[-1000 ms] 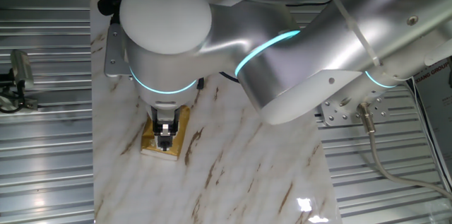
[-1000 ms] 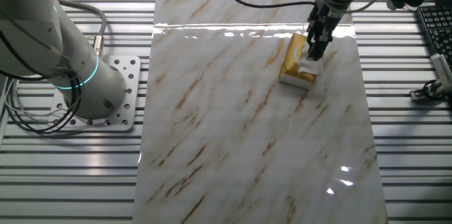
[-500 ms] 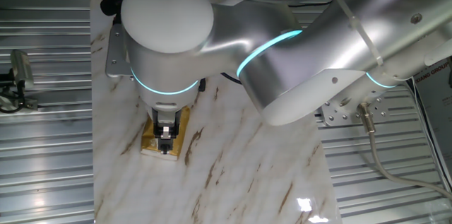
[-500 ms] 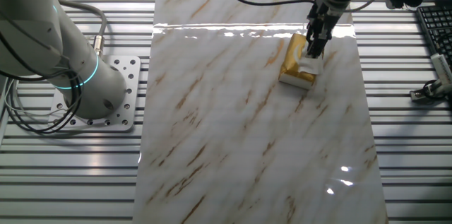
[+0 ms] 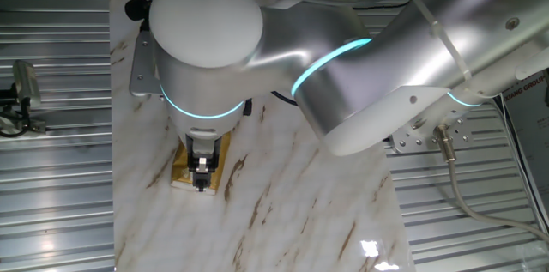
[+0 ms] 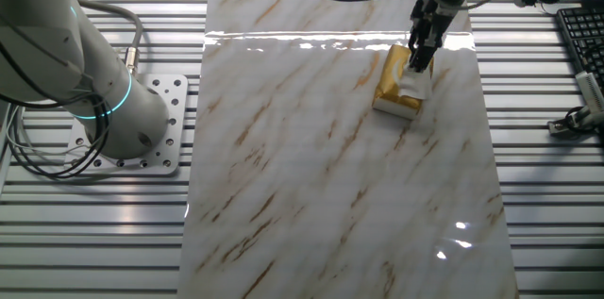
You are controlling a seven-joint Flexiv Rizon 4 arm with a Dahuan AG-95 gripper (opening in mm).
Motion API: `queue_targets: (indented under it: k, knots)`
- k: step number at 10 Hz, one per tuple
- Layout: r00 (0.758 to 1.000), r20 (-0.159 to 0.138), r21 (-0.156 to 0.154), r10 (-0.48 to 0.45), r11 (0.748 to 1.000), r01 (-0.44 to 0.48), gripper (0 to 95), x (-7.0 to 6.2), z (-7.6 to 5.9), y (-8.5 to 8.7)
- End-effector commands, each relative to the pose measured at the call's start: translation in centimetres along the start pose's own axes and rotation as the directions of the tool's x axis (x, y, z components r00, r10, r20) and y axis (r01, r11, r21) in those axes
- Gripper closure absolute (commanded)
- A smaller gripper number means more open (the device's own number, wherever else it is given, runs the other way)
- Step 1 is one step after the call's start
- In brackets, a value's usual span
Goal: Pull out a napkin
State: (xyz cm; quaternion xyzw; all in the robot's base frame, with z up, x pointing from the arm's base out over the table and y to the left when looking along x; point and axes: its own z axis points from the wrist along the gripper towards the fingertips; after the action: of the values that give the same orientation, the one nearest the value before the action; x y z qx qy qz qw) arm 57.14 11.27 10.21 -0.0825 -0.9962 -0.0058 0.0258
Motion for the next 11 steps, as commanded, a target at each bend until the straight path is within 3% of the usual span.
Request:
queue_targets:
  k: [1,9,10,11]
  knots:
    - [0.999,0.003,0.011,0.032,0.999,-0.032,19.0,-0.12,0.03,-0.04]
    - [0.998,0.005,0.012,0.06,0.998,-0.06,19.0,-0.03,0.25,-0.3]
    - [0.998,0.004,0.009,0.06,0.998,-0.06,38.0,0.09,0.42,-0.46]
    - [0.998,0.006,0.008,0.06,0.998,-0.06,38.0,0.18,0.56,-0.58]
